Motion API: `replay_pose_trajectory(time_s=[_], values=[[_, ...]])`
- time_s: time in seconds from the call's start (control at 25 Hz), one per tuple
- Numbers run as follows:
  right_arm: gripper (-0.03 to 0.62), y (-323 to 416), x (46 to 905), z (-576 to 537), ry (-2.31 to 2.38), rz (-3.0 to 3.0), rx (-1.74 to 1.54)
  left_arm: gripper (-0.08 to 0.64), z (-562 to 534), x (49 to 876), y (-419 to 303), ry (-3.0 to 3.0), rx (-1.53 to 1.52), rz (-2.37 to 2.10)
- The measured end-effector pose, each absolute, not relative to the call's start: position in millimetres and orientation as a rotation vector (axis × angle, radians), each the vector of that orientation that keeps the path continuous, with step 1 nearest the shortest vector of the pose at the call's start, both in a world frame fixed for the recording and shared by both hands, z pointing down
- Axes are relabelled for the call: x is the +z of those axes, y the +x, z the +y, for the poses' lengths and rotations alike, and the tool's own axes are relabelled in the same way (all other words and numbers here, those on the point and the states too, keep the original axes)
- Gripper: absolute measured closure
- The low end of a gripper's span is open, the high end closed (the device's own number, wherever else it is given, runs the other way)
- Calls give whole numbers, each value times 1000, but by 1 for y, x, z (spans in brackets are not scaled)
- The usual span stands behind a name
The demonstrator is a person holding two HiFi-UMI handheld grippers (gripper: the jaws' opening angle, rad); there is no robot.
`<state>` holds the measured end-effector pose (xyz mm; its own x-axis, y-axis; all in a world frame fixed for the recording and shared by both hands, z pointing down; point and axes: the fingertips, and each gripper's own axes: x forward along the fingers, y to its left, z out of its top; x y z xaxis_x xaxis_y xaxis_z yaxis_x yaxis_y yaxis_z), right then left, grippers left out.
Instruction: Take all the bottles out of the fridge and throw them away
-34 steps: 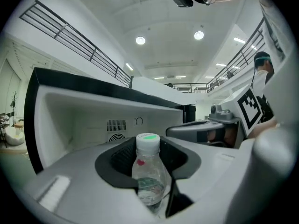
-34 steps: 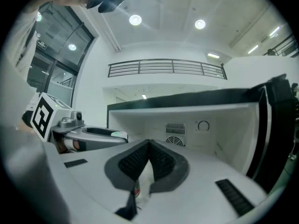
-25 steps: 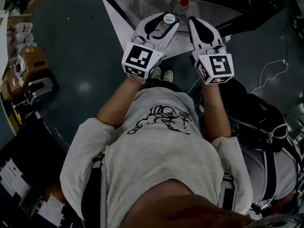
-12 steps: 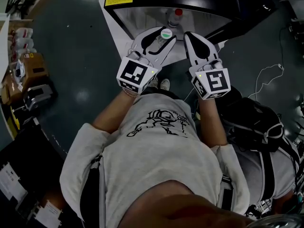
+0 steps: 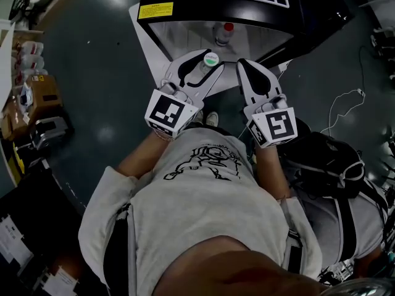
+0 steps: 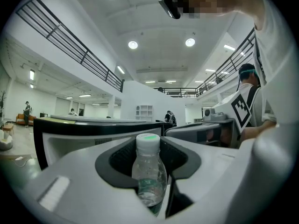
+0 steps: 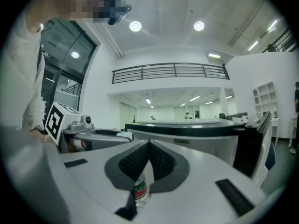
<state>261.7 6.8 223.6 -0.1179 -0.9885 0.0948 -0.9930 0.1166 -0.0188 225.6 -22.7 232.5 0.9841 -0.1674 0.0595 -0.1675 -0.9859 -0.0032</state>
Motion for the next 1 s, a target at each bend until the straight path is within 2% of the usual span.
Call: replay_pose_trajectory(time_s=[1.0], values=[[583,265,207,20,2039,-2351,77,402,-6,219,226,3133,95,-259]])
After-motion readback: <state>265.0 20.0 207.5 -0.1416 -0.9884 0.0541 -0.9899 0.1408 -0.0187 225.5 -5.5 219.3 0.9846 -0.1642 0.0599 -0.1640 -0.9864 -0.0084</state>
